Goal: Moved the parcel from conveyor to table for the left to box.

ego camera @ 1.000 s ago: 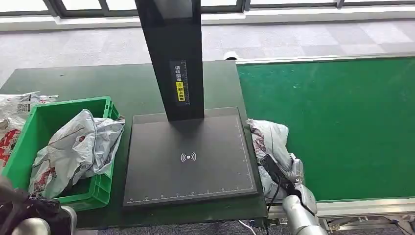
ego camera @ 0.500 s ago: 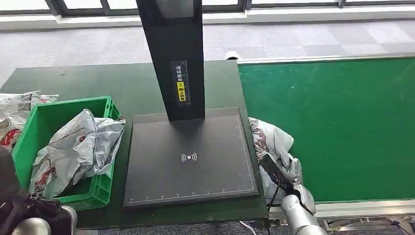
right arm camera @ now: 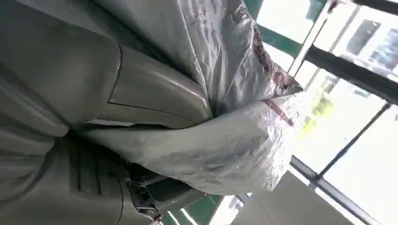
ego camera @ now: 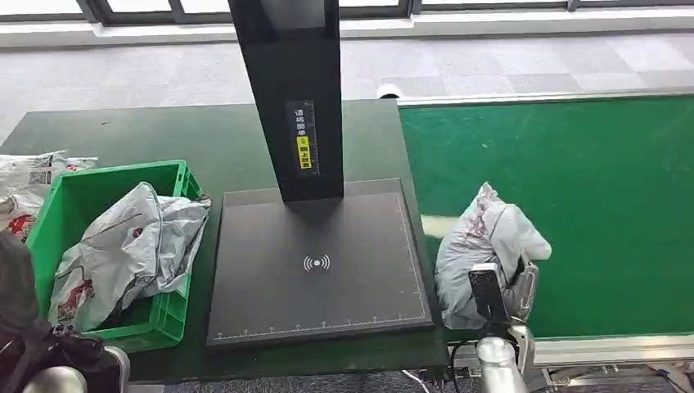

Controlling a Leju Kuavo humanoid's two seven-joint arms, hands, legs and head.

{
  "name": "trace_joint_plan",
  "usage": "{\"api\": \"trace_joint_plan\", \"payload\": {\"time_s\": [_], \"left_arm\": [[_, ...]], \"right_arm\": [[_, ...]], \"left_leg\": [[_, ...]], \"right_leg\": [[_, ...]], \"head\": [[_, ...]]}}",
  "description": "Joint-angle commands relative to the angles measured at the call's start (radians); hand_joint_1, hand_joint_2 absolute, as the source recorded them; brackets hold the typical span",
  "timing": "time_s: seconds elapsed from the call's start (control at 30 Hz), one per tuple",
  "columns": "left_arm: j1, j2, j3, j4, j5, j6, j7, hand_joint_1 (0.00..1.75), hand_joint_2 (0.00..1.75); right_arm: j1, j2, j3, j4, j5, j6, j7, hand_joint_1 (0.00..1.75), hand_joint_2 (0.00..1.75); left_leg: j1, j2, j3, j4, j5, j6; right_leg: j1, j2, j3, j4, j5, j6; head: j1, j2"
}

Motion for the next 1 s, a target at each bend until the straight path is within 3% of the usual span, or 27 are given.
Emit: {"api": "trace_joint_plan", "payload": {"time_s": [0.03, 0.4, 0.5, 0.57, 0.63, 0.8, 1.0], "left_arm": [[-0.001, 0.024, -0.039, 0.005, -0.003, -0.001, 0.005, 0.0, 1.75], [-0.001, 0.024, -0.039, 0.005, -0.003, -0.001, 0.005, 0.0, 1.75], [-0.006, 0.029, -0.044, 0.004, 0.002, -0.001, 0.005, 0.0, 1.75], [-0.013, 0.034, -0.05, 0.009, 0.005, -0.001, 0.005, 0.0, 1.75], [-0.016, 0.036, -0.054, 0.01, 0.004, -0.001, 0.005, 0.0, 1.75], [-0.02, 0.057, -0.075, 0.032, 0.019, -0.001, 0.005, 0.0, 1.75], [-0.017, 0.06, -0.085, 0.039, 0.015, -0.001, 0.005, 0.0, 1.75]], "right_arm": [[0.094, 0.044, 0.155, -0.334, -0.044, -0.065, -0.002, 1.75, 1.75], [0.094, 0.044, 0.155, -0.334, -0.044, -0.065, -0.002, 1.75, 1.75], [0.125, -0.004, 0.265, -0.437, -0.13, -0.185, -0.002, 1.75, 1.75], [0.14, -0.021, 0.314, -0.497, -0.156, -0.202, -0.002, 1.75, 1.75], [0.143, -0.039, 0.368, -0.461, -0.142, -0.189, -0.002, 1.75, 1.75], [0.066, -0.041, 0.465, -0.186, 0.07, 0.036, 0.079, 1.75, 1.75], [0.05, -0.028, 0.475, -0.1, 0.169, 0.012, 0.081, 1.75, 1.75]], "left_leg": [[-0.001, 0.003, 0.001, -0.001, 0.0, 0.0], [-0.001, 0.002, 0.001, -0.001, 0.0, 0.0], [-0.001, 0.002, 0.002, -0.002, 0.0, 0.0], [-0.001, 0.002, 0.0, -0.001, 0.0, 0.0], [-0.001, 0.002, 0.001, -0.001, 0.0, 0.0], [0.0, 0.005, 0.003, -0.002, 0.0, -0.001], [0.0, 0.001, 0.003, -0.003, 0.002, -0.001]], "right_leg": [[0.0, 0.002, -0.001, 0.0, 0.0, -0.001], [0.0, 0.001, 0.0, 0.0, 0.0, -0.001], [0.0, 0.001, 0.001, -0.001, 0.0, -0.001], [-0.001, 0.001, -0.001, 0.0, 0.0, -0.001], [-0.001, 0.001, 0.0, 0.0, 0.0, -0.001], [0.001, 0.004, 0.001, -0.002, 0.001, -0.001], [0.001, 0.0, 0.002, -0.003, 0.001, -0.001]], "head": [[0.0, 0.0], [0.0, 0.0], [0.0, 0.0], [0.0, 0.0], [0.0, 0.0], [0.0, 0.0], [0.0, 0.0]]}}
